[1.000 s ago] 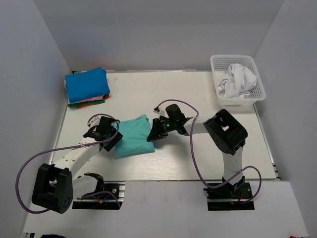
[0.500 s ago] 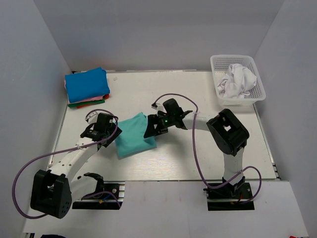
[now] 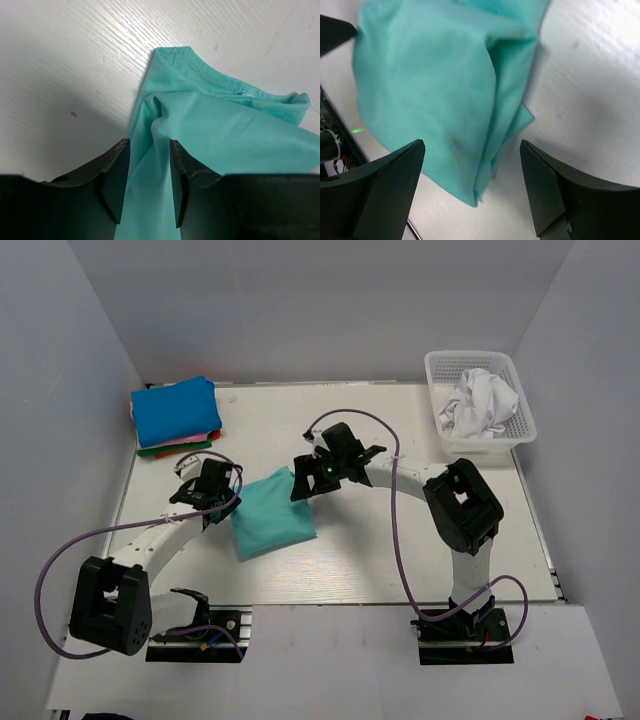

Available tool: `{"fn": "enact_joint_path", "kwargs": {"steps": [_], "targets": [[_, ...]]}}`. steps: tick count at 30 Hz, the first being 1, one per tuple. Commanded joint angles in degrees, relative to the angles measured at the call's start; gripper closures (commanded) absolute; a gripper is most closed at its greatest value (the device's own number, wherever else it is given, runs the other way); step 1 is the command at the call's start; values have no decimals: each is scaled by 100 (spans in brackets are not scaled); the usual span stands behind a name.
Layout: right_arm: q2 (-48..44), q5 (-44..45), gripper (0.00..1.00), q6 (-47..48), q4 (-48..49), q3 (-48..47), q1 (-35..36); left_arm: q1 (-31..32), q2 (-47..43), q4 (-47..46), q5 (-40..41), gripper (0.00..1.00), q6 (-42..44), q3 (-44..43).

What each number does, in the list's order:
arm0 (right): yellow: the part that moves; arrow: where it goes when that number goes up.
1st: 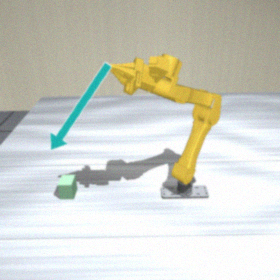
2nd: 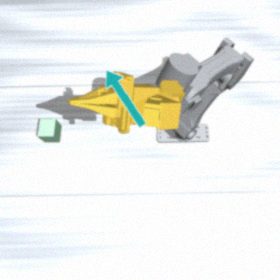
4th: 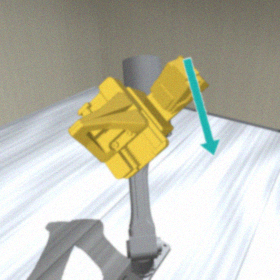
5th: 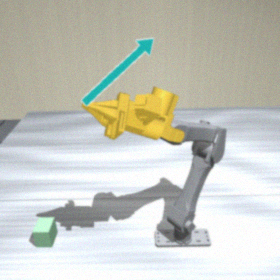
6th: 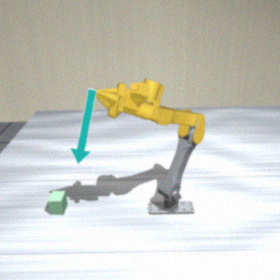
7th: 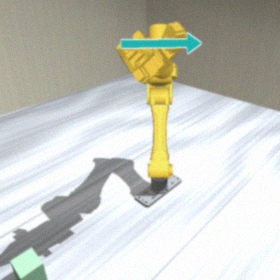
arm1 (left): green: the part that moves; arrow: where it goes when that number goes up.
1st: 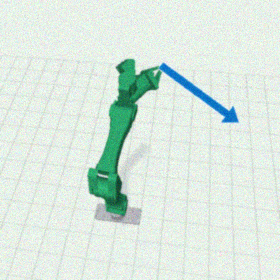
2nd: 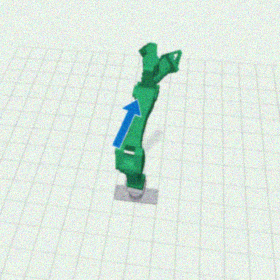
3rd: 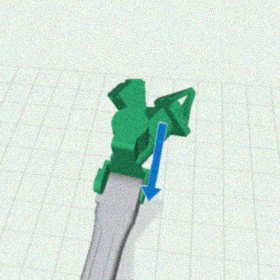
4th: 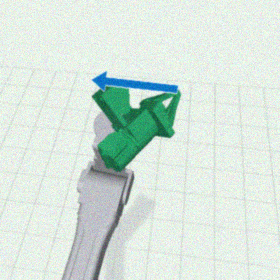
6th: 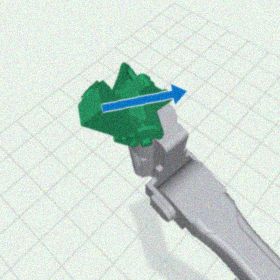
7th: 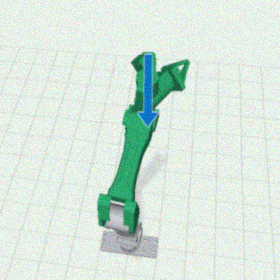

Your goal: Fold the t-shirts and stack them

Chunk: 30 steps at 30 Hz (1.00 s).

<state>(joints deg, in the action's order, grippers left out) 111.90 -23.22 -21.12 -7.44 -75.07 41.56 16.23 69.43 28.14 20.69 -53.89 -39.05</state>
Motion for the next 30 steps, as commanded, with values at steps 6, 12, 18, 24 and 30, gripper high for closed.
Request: {"fn": "enact_joint_path", "kwargs": {"steps": [6, 12, 18, 24, 30], "targets": [[631, 125, 22, 144, -91, -1228, 36, -32, 518, -625, 216, 55, 142, -261], [1035, 11, 47, -145, -82, -1598, 1, -32, 897, -898, -12, 88, 379, -428], [1037, 11, 100, -619, 453, -1547, -25, -32, 688, -1380, -389, 100, 922, -376], [755, -507, 100, -1340, 1645, -774, -297, -32, -604, -3093, -857, 100, 1804, 843], [851, -920, 100, -1623, 2195, -315, -491, -84, -1379, -3333, -198, 100, 1803, 1540]]}}
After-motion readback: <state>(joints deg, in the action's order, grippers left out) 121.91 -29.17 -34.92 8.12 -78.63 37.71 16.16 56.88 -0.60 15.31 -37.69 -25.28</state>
